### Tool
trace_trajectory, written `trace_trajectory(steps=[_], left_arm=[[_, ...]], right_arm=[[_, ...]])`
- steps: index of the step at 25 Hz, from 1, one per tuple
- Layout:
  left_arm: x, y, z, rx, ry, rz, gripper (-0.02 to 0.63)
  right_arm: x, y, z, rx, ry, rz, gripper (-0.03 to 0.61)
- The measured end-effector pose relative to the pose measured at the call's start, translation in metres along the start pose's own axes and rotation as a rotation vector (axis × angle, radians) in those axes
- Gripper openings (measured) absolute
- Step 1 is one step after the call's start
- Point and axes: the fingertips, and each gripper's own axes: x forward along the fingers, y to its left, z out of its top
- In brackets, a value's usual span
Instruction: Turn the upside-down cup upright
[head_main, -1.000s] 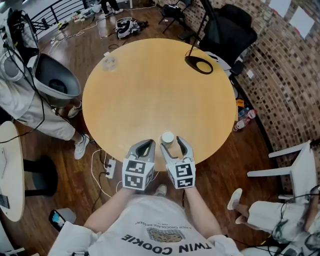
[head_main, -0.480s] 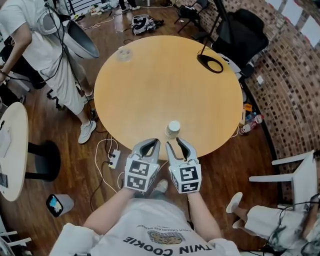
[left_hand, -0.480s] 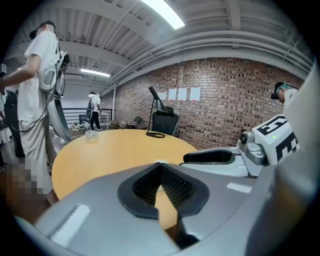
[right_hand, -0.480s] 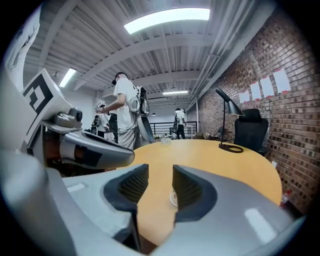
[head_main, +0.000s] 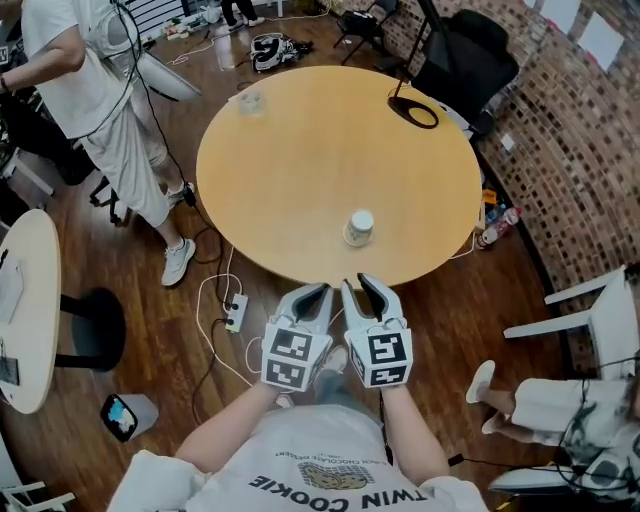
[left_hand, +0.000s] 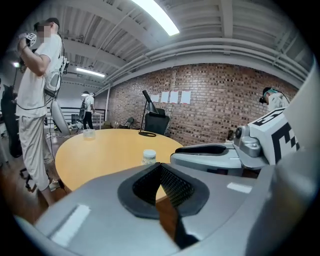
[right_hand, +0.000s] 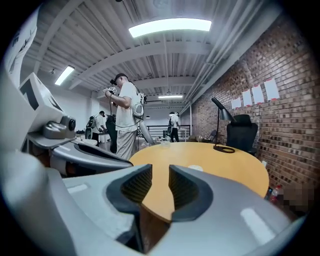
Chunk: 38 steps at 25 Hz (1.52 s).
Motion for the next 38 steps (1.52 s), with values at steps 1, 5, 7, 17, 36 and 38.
trace_trajectory(steps=[1,5,7,17,36,38], left_arm=[[-0.013,-0.002,-0.007,0.002,0.0,-0.009,0.006],[-0.069,-0.009,-0.037,-0.01,0.01,-0.037,0.006],[-0.095,-0.01,-0.052,-0.032,0.019,-0.052,0.006],[-0.17,-0.039,-0.091,-0.042,-0.005,-0.129,0.006],[-0.221,-0.162,-0.079,0.004,0.021,-0.146,0.006],[-0.225,-0.168,-0.083,0.005,0.019,-0.146,0.006]], right_arm=[[-0.008,0.01,-0.003,0.003,-0.001,-0.011,0.104],[-0.043,0.055,-0.013,0.028,0.001,-0.045,0.094],[-0.059,0.077,-0.019,0.038,0.003,-0.065,0.084],[-0.129,0.147,-0.048,0.08,0.022,-0.142,0.012],[-0.258,0.14,-0.045,0.13,0.024,-0.121,0.003],[-0.266,0.142,-0.049,0.129,0.026,-0.119,0.003]])
